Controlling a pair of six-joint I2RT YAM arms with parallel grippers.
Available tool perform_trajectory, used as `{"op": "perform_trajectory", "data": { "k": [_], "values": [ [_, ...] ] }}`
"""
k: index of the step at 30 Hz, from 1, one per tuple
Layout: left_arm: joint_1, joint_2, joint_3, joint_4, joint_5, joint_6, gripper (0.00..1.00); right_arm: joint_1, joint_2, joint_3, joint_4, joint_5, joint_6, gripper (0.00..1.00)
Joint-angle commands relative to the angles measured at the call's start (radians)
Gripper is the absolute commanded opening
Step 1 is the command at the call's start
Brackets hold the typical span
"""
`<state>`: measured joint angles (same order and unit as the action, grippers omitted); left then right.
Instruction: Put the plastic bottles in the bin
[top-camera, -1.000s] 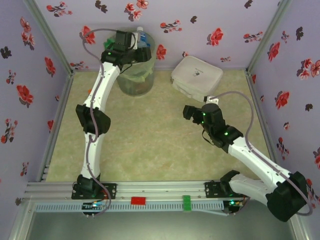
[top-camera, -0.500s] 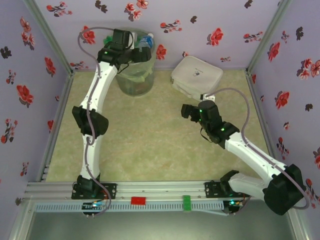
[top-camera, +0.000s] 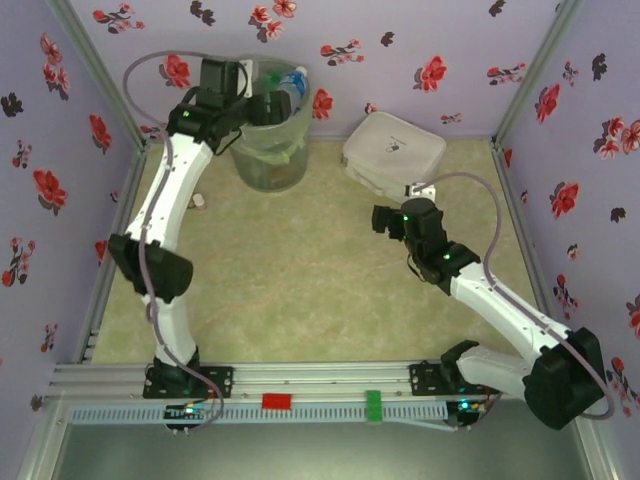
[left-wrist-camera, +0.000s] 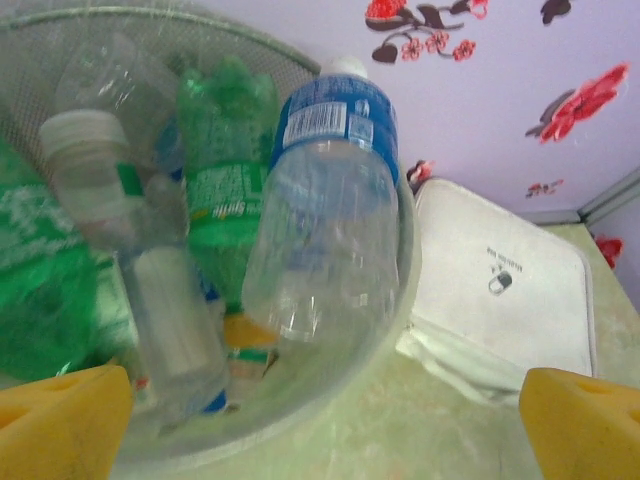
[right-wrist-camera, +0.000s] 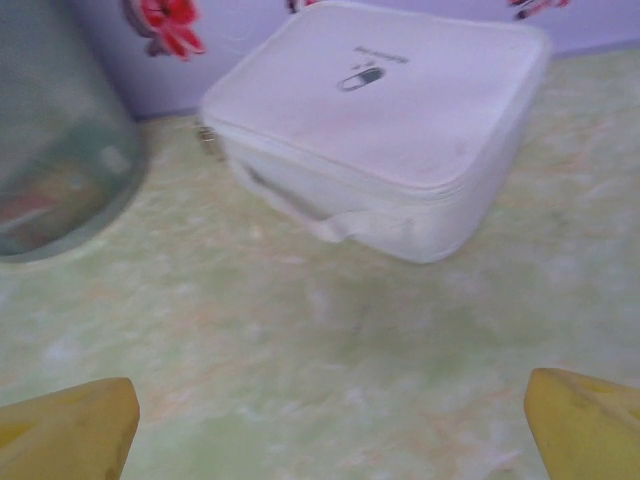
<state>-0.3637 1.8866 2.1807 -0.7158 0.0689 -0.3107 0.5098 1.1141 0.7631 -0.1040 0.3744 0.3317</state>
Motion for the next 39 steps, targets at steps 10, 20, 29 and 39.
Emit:
{"op": "perform_trajectory", "data": {
  "k": [10, 20, 29, 39],
  "values": [
    [0.028, -0.703, -1.065, 0.589, -0.324, 0.168, 1.00, -0.287, 0.172, -0.248, 0.435, 0.066, -0.269, 1.00],
    [0.081, -0.742, -1.518, 0.807, -0.701, 0.175, 1.00, -0.407, 0.342, -0.326, 0.827, 0.052, -0.259, 1.00],
    [0.135, -0.506, -1.701, 1.280, -0.803, 0.197, 1.00, -0.493, 0.442, -0.389, 1.000, -0.099, -0.207, 1.00],
    [0.224, -0.381, -1.787, 1.612, -0.539, 0.351, 1.00, -0.481, 0.436, -0.390, 1.001, -0.072, -0.214, 1.00]
  ]
}}
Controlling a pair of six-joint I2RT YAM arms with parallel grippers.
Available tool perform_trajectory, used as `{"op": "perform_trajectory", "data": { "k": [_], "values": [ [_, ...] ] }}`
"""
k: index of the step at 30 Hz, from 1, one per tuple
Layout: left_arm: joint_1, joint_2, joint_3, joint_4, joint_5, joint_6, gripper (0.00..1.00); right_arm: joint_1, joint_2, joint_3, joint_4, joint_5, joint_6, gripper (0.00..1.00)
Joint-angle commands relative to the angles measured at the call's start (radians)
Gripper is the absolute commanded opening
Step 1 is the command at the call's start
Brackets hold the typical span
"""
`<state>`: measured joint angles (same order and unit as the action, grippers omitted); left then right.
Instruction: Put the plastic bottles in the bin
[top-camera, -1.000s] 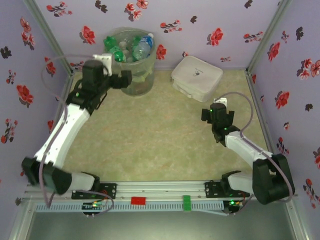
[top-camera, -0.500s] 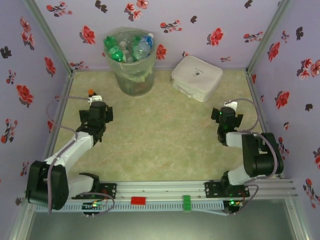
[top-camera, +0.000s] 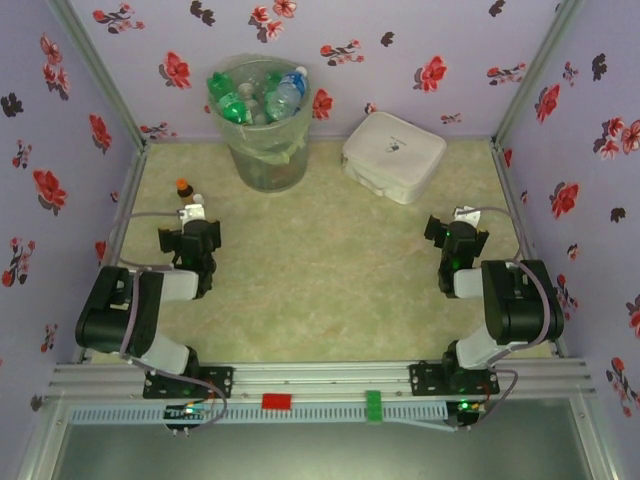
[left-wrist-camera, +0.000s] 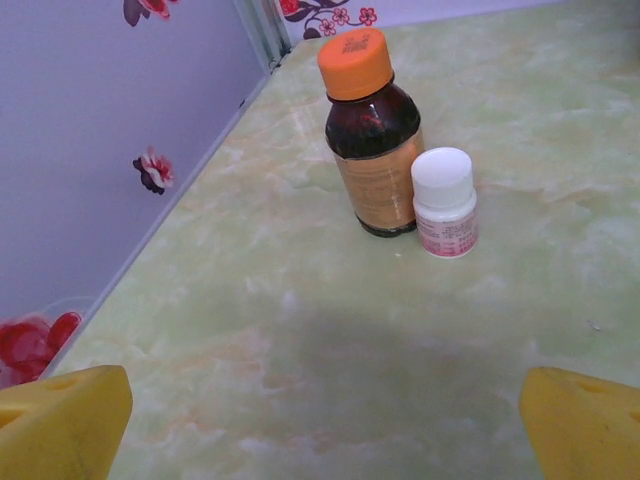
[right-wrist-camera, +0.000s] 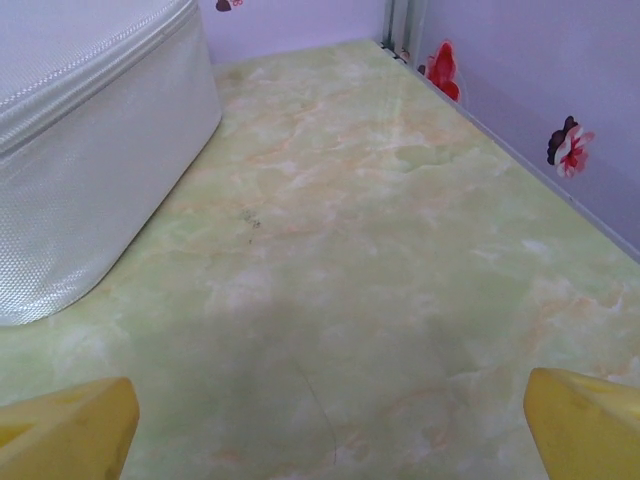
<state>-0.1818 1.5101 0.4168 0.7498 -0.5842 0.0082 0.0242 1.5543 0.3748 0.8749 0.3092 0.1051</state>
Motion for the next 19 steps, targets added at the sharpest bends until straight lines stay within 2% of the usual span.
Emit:
{"op": "perform_trajectory", "data": {
  "k": [1, 3, 4, 5, 6, 8, 12, 19],
  "values": [
    [0.058, -0.007, -0.028, 0.152, 0.149, 0.022, 1.00, 0.005, 0.003, -0.004, 0.039, -0.006, 0.011, 0.99],
    [0.109, -0.003, -0.060, 0.170, 0.253, -0.022, 1.00, 0.005, 0.005, -0.006, 0.046, -0.005, 0.009, 1.00],
    [0.134, 0.059, -0.094, 0.311, 0.287, -0.021, 1.00, 0.005, 0.001, -0.003, 0.033, -0.005, 0.011, 1.00],
    [0.131, 0.064, -0.104, 0.353, 0.292, -0.014, 1.00, 0.005, 0.001, -0.003, 0.030, -0.006, 0.011, 1.00],
    [0.122, 0.020, -0.098, 0.264, 0.321, -0.010, 1.00, 0.006, 0.003, -0.004, 0.039, -0.005, 0.010, 1.00],
    [0.107, 0.057, -0.098, 0.333, 0.295, 0.017, 1.00, 0.005, 0.004, -0.005, 0.042, -0.005, 0.010, 1.00],
    [0.109, 0.043, -0.058, 0.227, 0.291, 0.004, 1.00, 0.005, 0.004, -0.004, 0.039, -0.005, 0.010, 1.00],
    [0.121, 0.044, -0.046, 0.204, 0.294, -0.009, 1.00, 0.005, 0.001, -0.004, 0.036, -0.010, 0.008, 1.00]
  ]
}}
